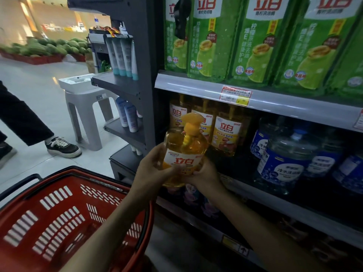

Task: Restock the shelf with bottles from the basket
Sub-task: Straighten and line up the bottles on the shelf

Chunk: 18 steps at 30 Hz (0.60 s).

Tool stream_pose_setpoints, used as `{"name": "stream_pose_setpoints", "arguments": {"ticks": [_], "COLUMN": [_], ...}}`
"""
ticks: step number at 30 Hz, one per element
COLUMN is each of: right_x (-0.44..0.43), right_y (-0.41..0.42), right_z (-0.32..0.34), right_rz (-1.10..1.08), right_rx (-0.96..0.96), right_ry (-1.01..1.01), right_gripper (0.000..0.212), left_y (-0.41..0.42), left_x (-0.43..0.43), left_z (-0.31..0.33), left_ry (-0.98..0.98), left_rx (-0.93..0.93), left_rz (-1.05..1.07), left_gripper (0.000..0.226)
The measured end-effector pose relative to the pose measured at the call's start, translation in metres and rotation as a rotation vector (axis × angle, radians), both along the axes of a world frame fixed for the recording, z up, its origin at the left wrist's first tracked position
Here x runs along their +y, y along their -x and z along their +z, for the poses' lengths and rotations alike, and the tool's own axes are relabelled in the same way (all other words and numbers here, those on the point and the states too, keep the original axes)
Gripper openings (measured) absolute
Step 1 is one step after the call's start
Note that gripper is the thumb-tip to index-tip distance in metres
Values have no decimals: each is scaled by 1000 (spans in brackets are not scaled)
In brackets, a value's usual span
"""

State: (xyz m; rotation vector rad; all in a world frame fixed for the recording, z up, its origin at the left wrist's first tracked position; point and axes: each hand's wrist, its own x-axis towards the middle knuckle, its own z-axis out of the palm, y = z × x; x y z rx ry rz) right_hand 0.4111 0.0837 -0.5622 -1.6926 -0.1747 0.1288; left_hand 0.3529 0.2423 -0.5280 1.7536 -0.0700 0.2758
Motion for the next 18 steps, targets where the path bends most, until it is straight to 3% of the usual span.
{"name": "stream_pose_setpoints", "arguments": {"ticks": [4,11,18], "right_x": [8,15,10], "right_y": [-15,-51,-81], "right_z": [2,-3,-8], "right_rz": [-108,-284,-402], "right_rx": [-111,-399,-334], "right_ry": [10,162,108], "right_gripper": [73,78,74], "left_y": [-11,-61,-107], "left_x": [-1,4,-3], "left_z": [-13,-33,-34], "left_ry": [-110,140,77], "left_rx": [-106,-54,-103], "left_rz": [104,148,77], "left_gripper": [56,64,57]}}
